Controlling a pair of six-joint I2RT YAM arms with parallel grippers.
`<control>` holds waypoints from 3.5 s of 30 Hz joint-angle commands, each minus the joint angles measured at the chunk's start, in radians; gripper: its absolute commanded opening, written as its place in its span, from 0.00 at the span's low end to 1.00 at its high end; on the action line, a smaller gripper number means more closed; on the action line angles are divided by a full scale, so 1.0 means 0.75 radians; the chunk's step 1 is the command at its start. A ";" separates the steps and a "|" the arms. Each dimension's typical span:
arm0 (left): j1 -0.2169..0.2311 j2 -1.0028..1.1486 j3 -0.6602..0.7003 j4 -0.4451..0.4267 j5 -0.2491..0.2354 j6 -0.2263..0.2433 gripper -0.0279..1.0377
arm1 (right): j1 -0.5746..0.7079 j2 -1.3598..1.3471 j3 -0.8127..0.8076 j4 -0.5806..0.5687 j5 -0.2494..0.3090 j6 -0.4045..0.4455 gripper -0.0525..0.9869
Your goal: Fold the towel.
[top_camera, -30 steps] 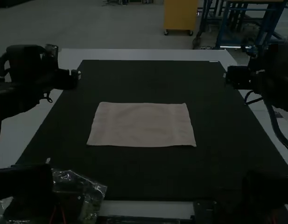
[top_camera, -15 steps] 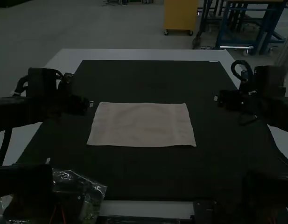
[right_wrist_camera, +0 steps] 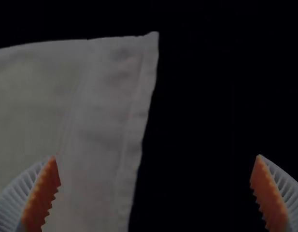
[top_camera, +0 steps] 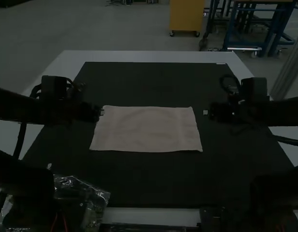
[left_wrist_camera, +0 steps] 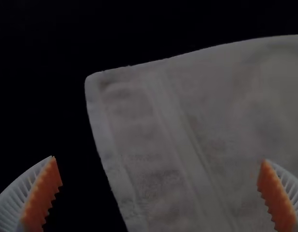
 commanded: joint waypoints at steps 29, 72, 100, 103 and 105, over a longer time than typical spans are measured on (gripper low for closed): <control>0.022 0.760 0.315 0.402 -0.056 -0.006 0.91 | 0.109 0.886 0.436 0.389 -0.035 -0.032 0.92; 0.086 0.979 0.401 0.394 -0.071 0.024 0.90 | 0.182 1.113 0.622 0.404 -0.031 -0.013 0.92; 0.039 0.981 0.375 0.543 0.011 0.000 0.05 | 0.162 1.172 0.577 0.389 -0.168 -0.087 0.03; 0.035 0.930 0.379 0.535 0.019 -0.006 0.05 | 0.119 1.141 0.590 0.393 -0.172 -0.058 0.03; 0.033 0.876 0.377 0.518 0.025 -0.008 0.05 | 0.111 1.102 0.590 0.393 -0.174 -0.052 0.03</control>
